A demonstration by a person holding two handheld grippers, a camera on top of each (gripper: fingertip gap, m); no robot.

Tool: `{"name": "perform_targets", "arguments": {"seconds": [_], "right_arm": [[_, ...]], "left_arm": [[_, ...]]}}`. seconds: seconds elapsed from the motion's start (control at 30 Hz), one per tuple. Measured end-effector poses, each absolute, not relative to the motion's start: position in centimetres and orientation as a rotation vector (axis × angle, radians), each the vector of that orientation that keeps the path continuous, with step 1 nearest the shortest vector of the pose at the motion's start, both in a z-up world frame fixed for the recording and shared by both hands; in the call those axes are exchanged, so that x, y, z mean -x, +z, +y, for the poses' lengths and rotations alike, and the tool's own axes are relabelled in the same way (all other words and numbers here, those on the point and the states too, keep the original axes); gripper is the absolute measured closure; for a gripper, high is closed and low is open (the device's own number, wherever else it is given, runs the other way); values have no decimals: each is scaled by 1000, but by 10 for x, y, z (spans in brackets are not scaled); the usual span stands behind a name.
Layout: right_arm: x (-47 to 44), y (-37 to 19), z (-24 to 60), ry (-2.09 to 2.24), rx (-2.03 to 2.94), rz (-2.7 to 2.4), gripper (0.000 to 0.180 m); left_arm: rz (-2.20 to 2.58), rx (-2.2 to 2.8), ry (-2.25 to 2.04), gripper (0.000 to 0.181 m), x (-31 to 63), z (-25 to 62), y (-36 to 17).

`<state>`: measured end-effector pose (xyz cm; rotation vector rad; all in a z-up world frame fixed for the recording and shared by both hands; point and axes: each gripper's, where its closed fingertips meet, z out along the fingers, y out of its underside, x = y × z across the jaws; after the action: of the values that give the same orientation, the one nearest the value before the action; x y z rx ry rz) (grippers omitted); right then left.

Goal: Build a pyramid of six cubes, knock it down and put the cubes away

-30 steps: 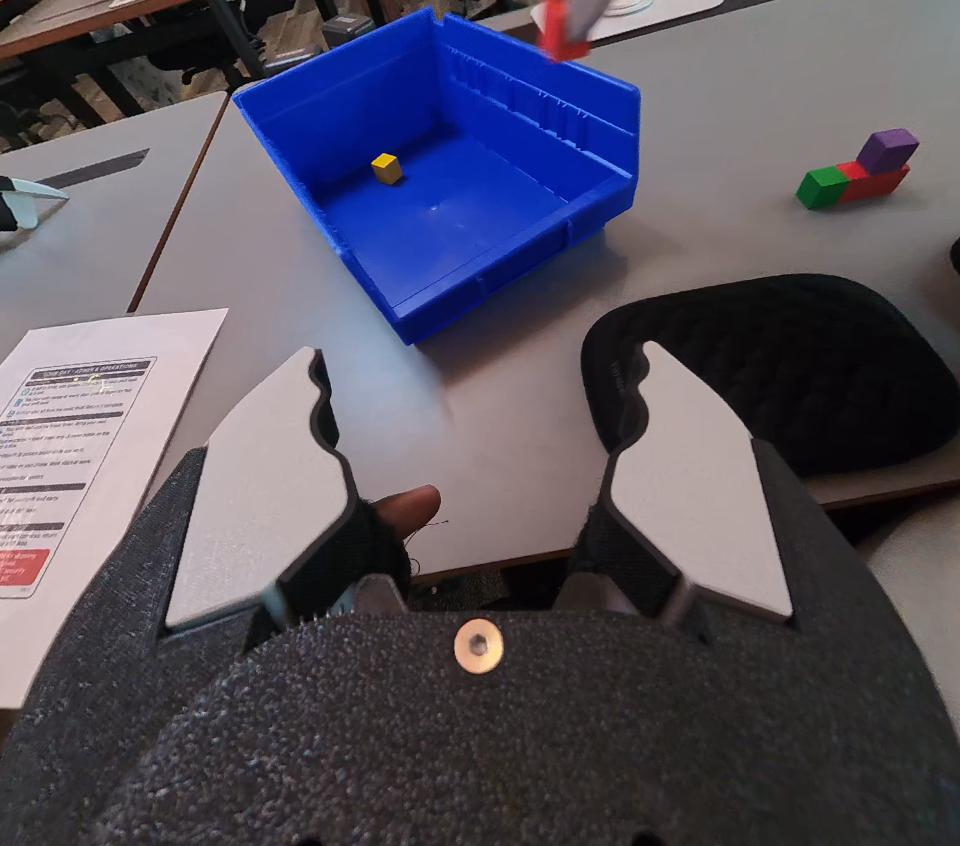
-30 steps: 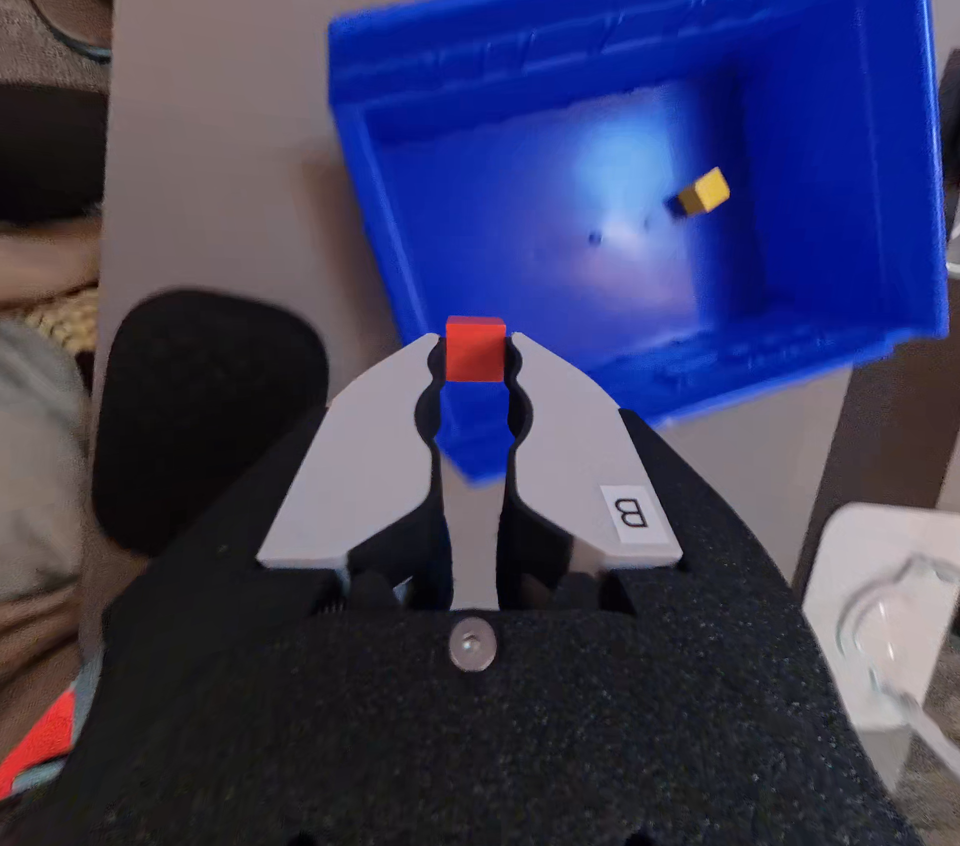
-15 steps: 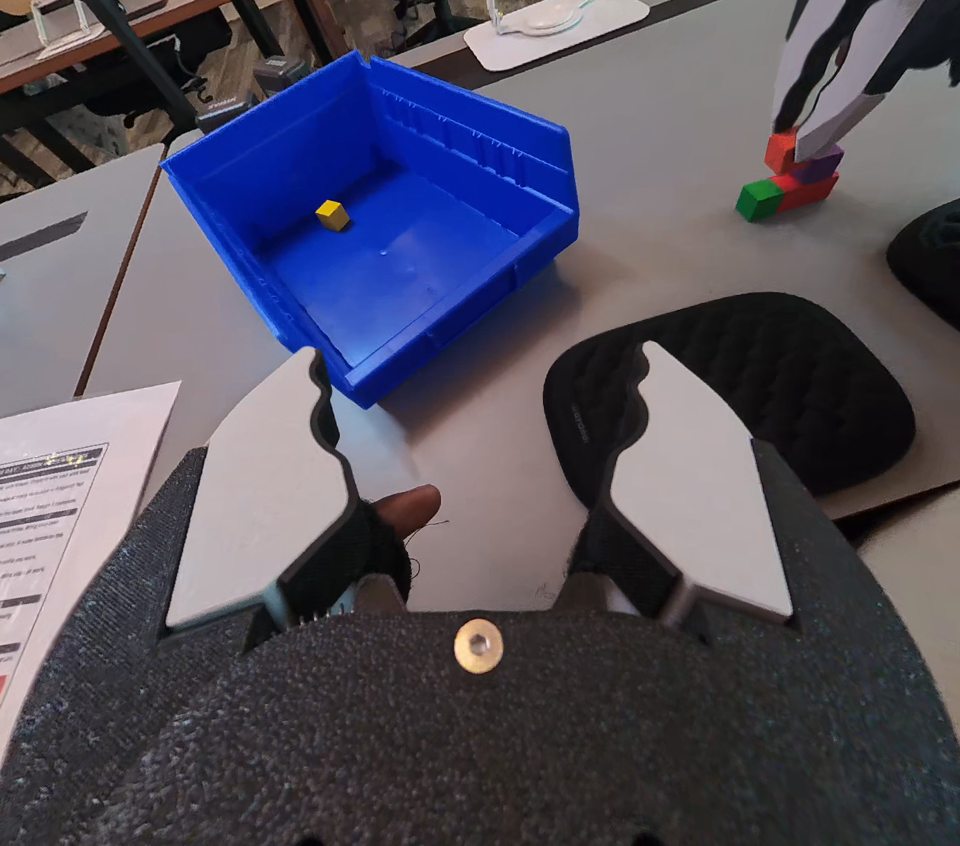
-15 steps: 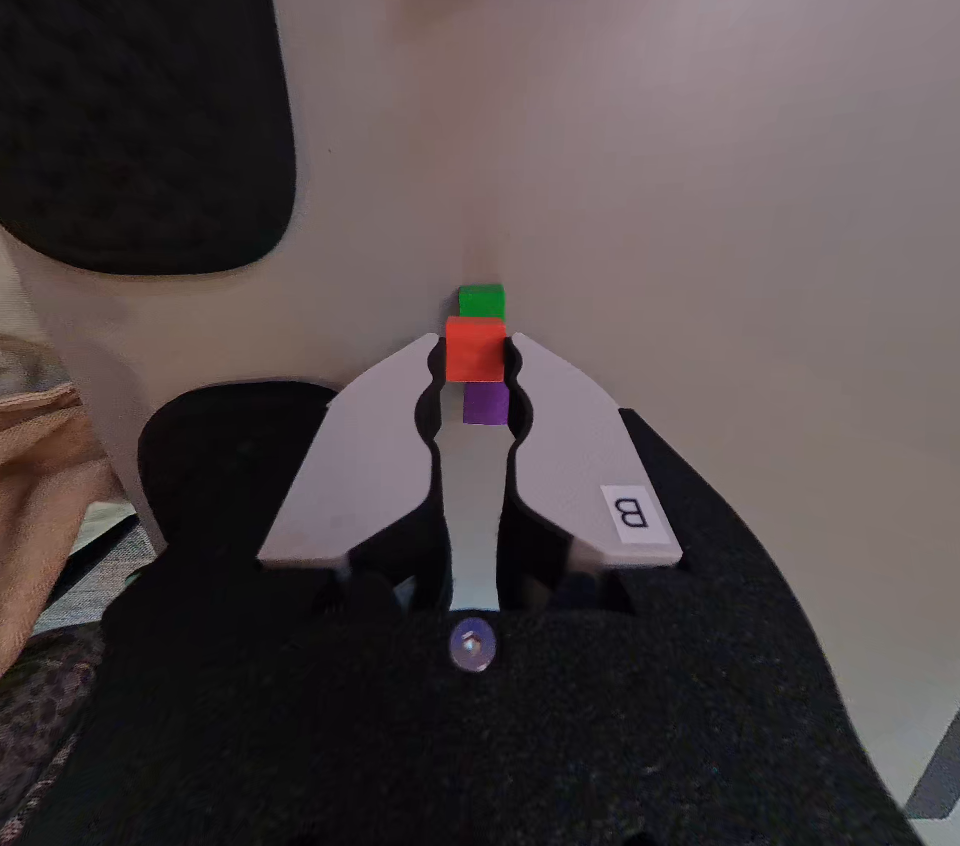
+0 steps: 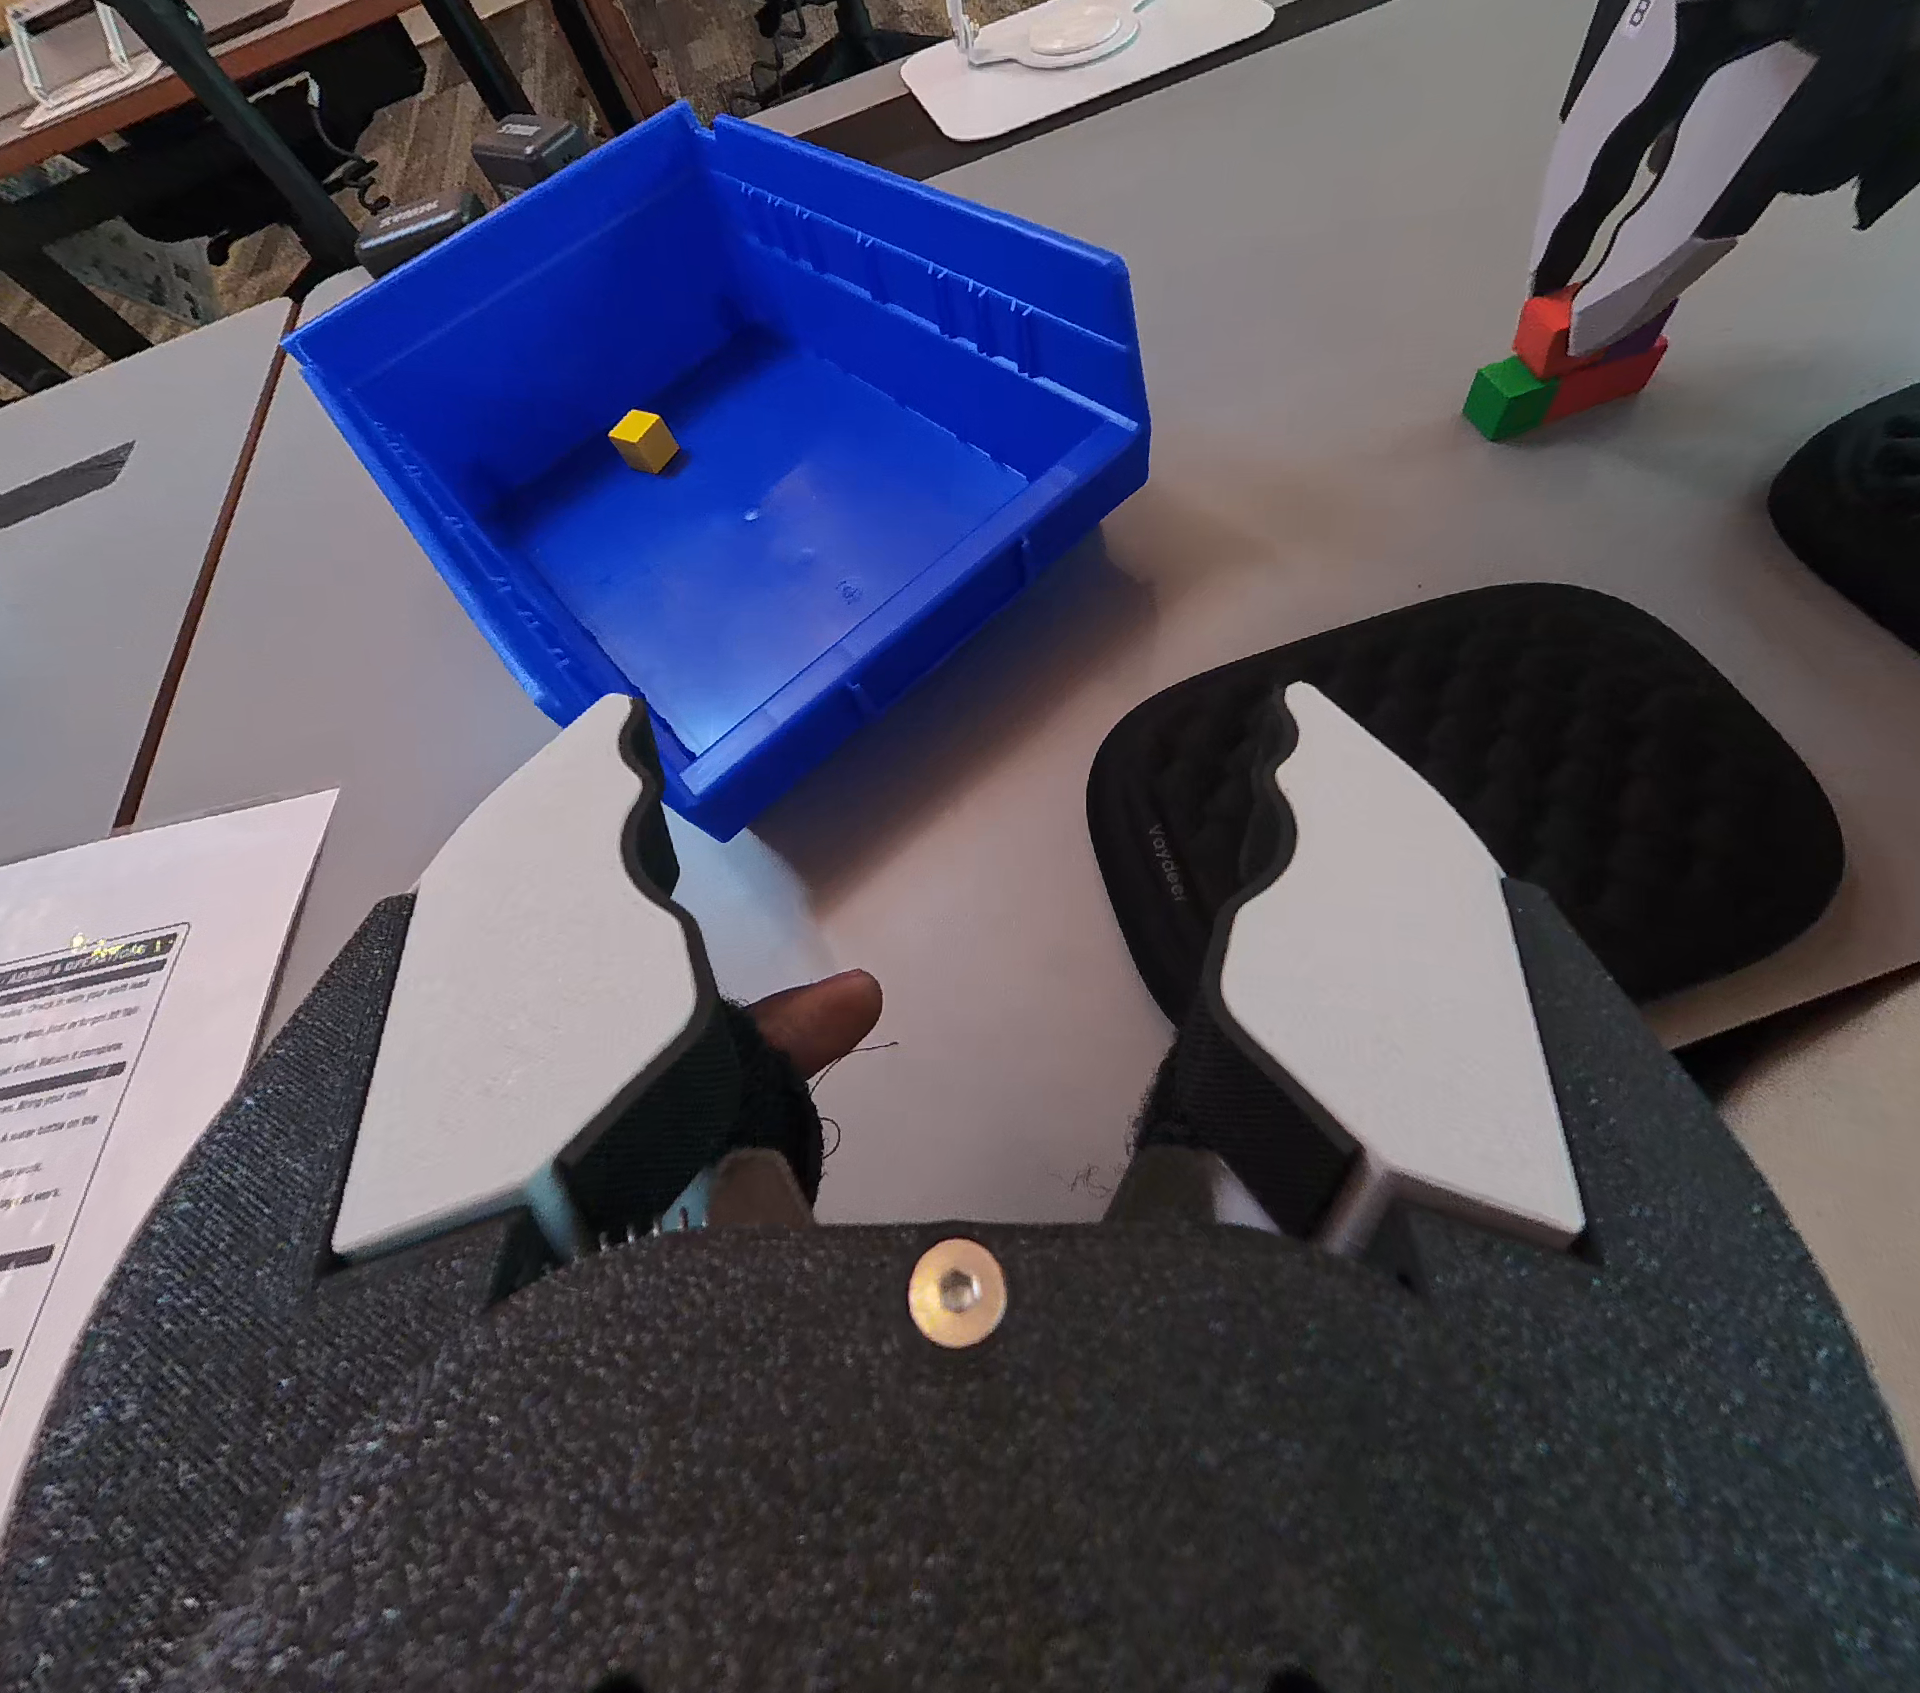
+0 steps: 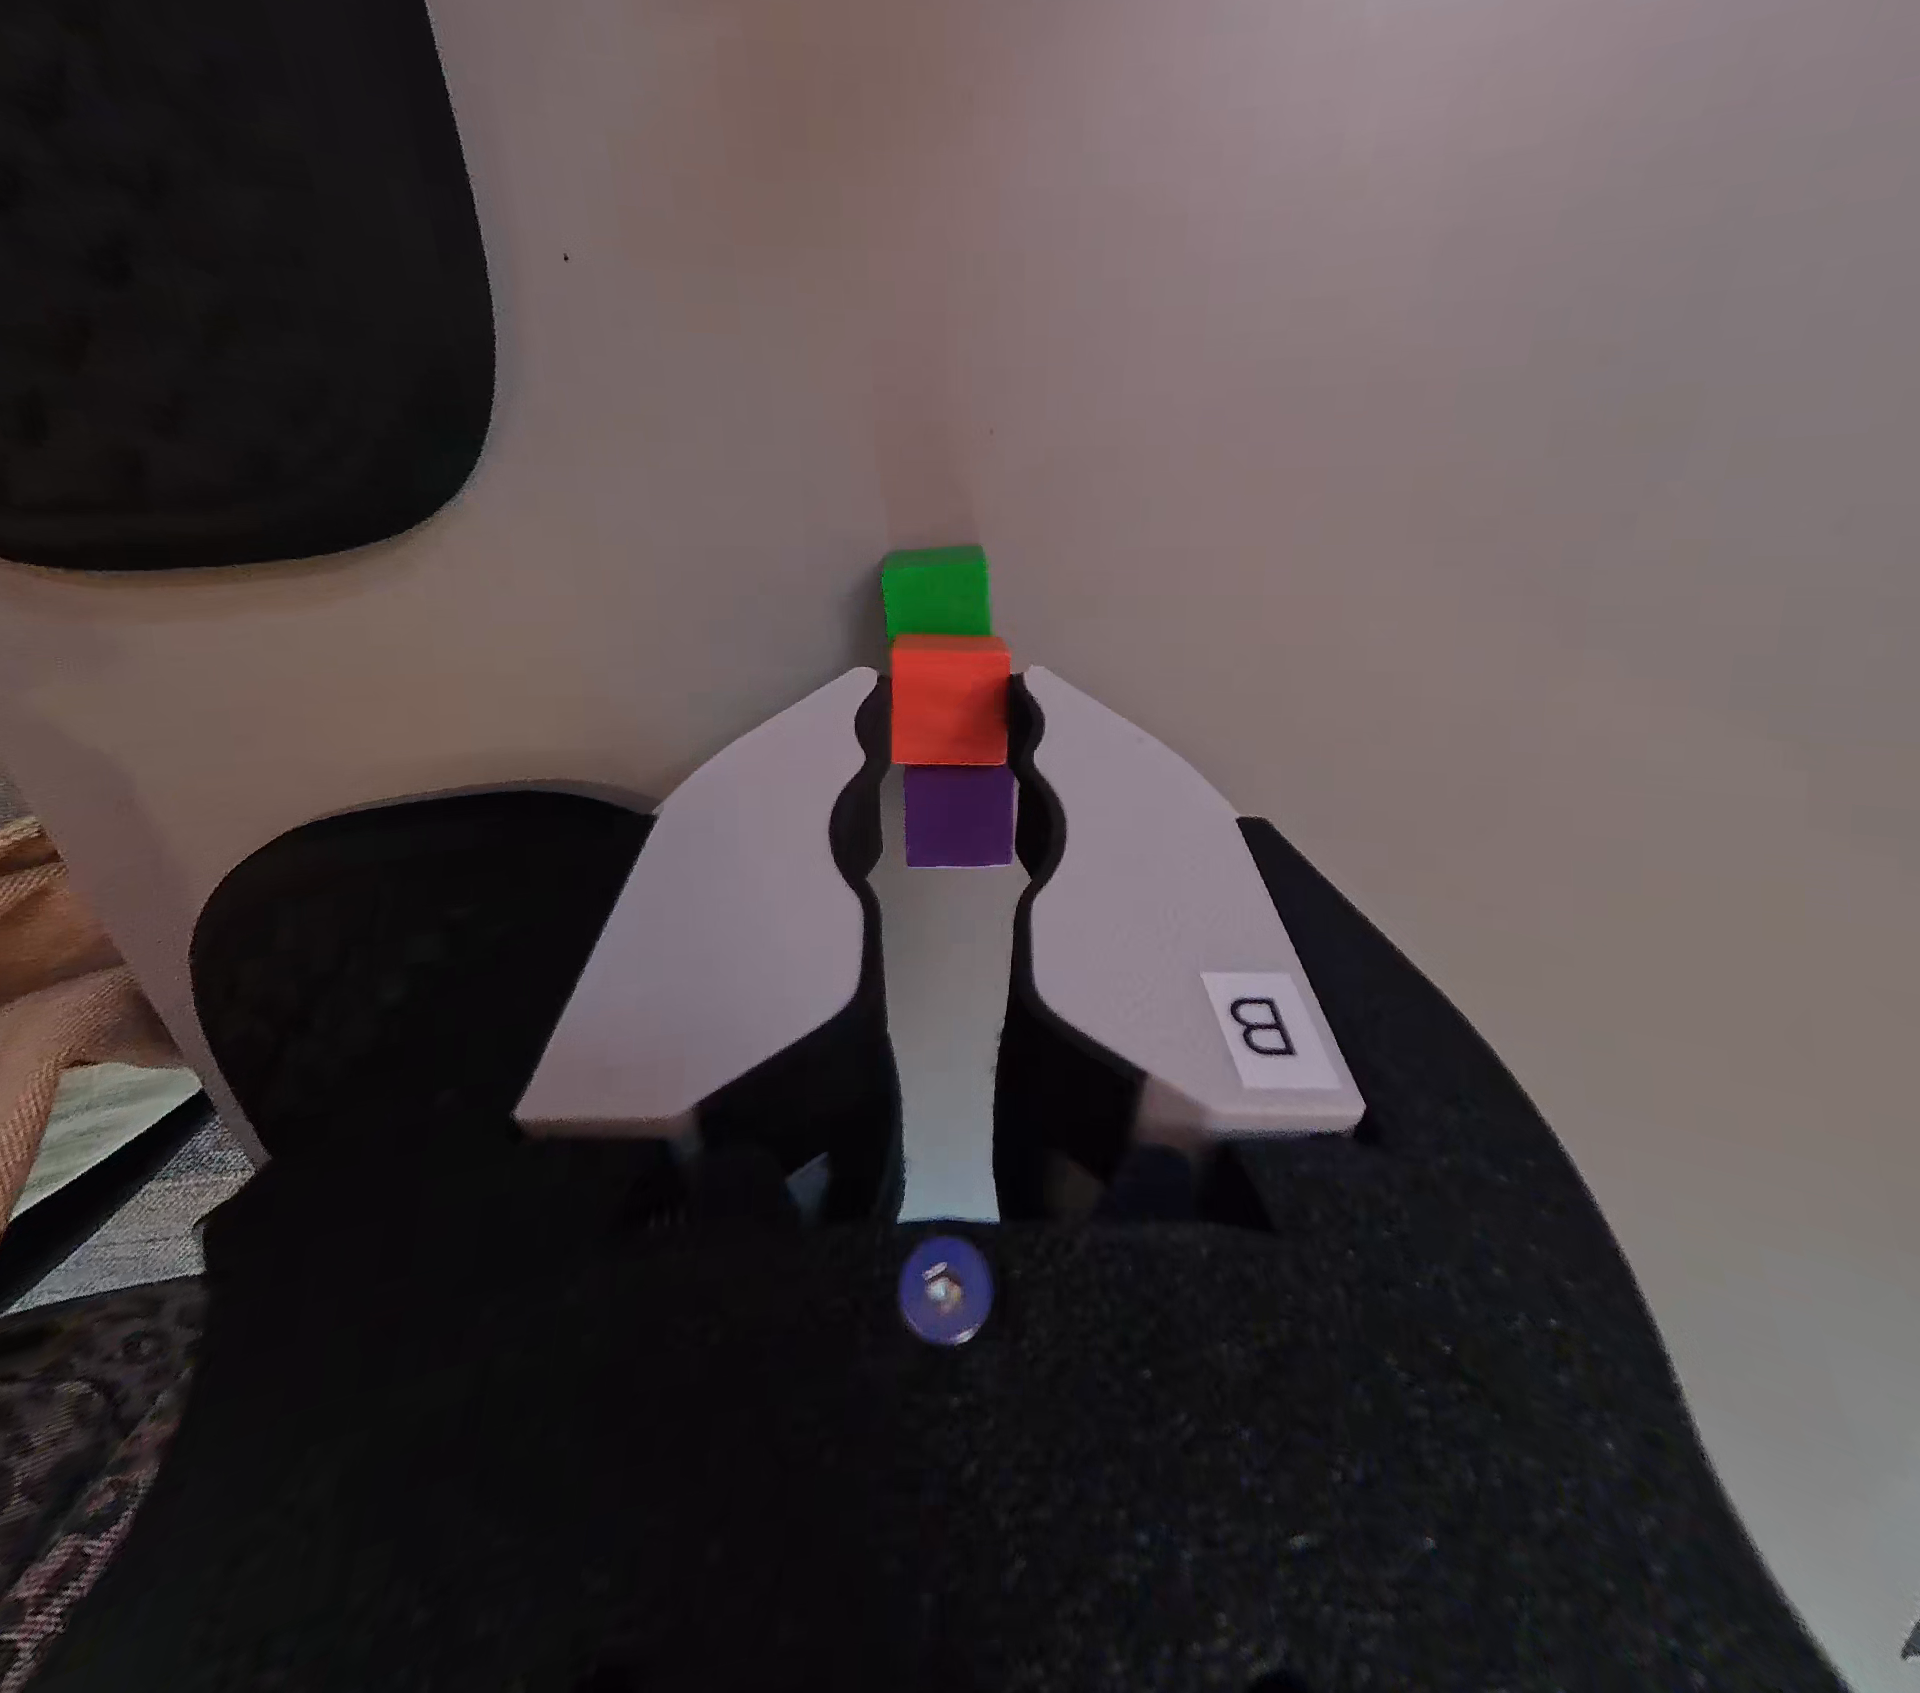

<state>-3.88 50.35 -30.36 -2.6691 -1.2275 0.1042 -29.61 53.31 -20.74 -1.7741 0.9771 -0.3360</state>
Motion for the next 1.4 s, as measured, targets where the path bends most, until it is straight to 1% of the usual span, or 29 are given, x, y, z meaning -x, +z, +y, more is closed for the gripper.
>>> {"name": "perform_targets", "arguments": {"seconds": [0.03, 0.27, 0.33, 0.43, 0.57, 0.67, 0.77, 0.87, 0.97, 1.1, 1.2, 1.3, 1.33, 1.37, 1.4], "right_arm": [[40, -304, 504, 103, 2665, -1224, 159], [37, -305, 504, 123, 2654, -1225, 158], [36, -304, 504, 123, 2650, -1225, 152], [39, -298, 505, 153, 2619, -1222, 151], [61, -262, 520, 217, 2506, -1220, 148], [98, -228, 545, 302, 2387, -1256, 146], [149, -197, 583, 436, 2281, -1270, 138], [198, -181, 637, 558, 2245, -1192, 138], [224, -196, 708, 500, 2355, -1026, 137], [231, -245, 781, 328, 2563, -867, 135], [237, -276, 810, 312, 2643, -792, 135], [242, -301, 820, 361, 2714, -715, 139], [243, -306, 822, 364, 2728, -702, 139], [244, -306, 827, 346, 2705, -689, 144], [244, -306, 831, 330, 2696, -678, 145]], "left_arm": [[976, 1773, -336, 73, 296, 533, -207], [984, 1779, -334, 73, 295, 533, -209], [987, 1780, -335, 73, 294, 533, -209], [989, 1780, -333, 73, 294, 533, -210], [983, 1785, -337, 73, 295, 533, -210], [983, 1785, -338, 73, 295, 534, -211], [979, 1777, -344, 74, 296, 533, -209], [964, 1775, -349, 74, 302, 533, -208], [932, 1792, -351, 73, 310, 535, -211], [865, 1851, -214, 73, 336, 546, -220], [822, 1885, -154, 73, 350, 550, -228], [814, 1905, -150, 73, 353, 550, -233], [811, 1909, -154, 73, 353, 550, -235], [808, 1914, -157, 73, 353, 550, -237], [806, 1920, -157, 73, 354, 550, -238]]}}
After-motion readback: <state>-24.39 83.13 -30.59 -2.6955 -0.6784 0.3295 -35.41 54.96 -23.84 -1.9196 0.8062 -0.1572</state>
